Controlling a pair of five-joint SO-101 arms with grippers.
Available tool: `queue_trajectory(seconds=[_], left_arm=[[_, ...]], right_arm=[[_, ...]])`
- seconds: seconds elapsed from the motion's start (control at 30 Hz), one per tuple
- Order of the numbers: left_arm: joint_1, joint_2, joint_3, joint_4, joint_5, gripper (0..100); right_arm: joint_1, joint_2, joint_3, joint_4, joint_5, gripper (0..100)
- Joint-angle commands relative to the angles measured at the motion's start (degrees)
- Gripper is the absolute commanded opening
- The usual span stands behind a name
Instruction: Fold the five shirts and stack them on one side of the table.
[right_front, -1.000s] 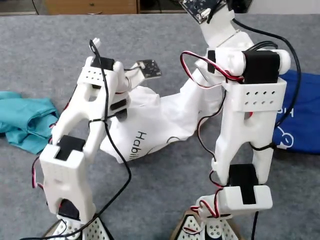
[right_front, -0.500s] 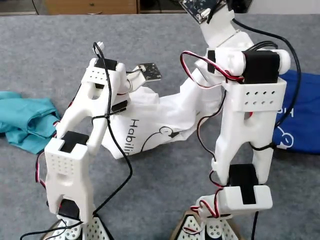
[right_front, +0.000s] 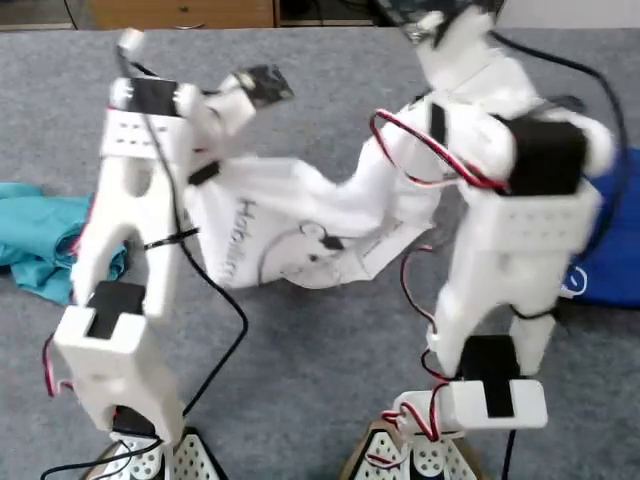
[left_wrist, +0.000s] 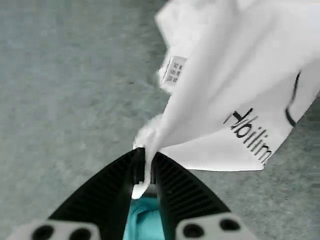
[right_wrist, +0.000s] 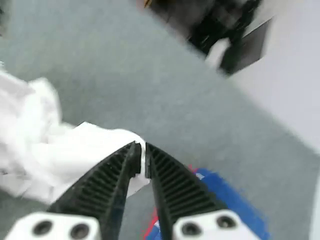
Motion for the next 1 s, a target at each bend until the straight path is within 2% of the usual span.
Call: queue_trajectory(seconds=[0.0, 0.17, 0.23, 0.5, 0.63, 0.9, 0.97], left_arm=[[-4.48, -6.02, -6.15, 1.41, -0.18, 2], [-9.49, -10.77, -8.0, 2.02, 0.0, 2], [-10.64, -13.14, -8.26, 5.27, -0.18, 2], [-15.03, -24.84, -1.14, 6.77, -0.62, 2], [-15.47, -31.16, 11.34, 6.77, -4.92, 2], [-14.86, -49.19, 45.8, 6.77, -12.75, 2], [-15.03, -54.2, 52.66, 6.77, -16.53, 6]], right_arm=[[2.59, -2.51, -8.04, 0.53, -0.53, 0.2], [3.47, -2.42, -16.92, -0.53, -0.44, 0.2], [3.47, -2.42, -19.38, -2.55, -0.35, 0.2], [3.47, -2.24, -20.0, -9.93, -0.35, 0.2], [3.12, -2.24, -13.76, -10.02, -0.26, 0.2], [3.12, -2.24, -4.53, -9.67, -0.18, 0.2], [3.12, -2.24, -3.91, -9.58, -0.18, 0.2]])
